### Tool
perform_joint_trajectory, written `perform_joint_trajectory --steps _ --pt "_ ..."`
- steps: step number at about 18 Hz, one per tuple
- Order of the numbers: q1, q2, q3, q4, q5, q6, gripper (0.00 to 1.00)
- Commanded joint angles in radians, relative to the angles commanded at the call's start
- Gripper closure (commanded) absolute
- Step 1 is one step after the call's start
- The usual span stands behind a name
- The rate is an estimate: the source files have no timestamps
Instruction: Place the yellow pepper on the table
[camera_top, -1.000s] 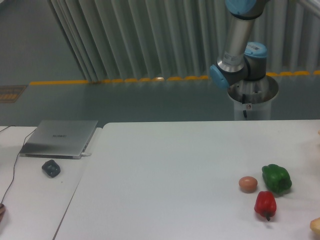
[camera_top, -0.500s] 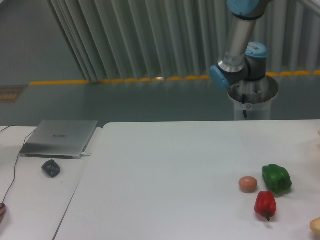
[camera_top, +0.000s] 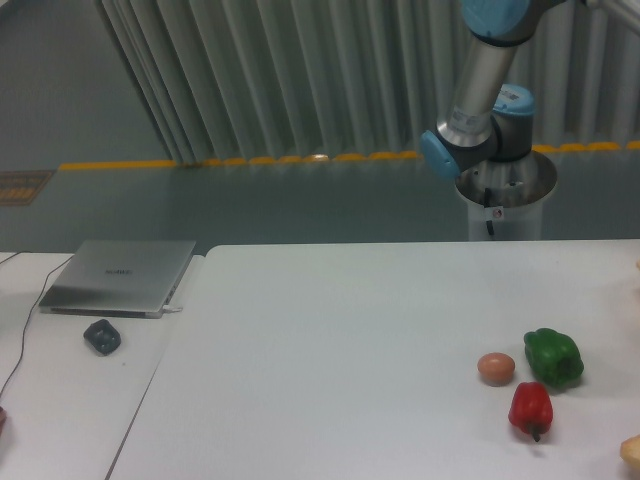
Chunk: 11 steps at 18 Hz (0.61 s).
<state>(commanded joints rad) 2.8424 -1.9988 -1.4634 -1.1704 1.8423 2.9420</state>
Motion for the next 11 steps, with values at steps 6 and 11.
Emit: perform_joint_trajectory --steps 6,11 --pt "0.002 -0.002 -0.008 0.023 0.005 0.124 0.0" --pt "0.029 0.026 -0.075 0.04 0.015 0.177 0.0"
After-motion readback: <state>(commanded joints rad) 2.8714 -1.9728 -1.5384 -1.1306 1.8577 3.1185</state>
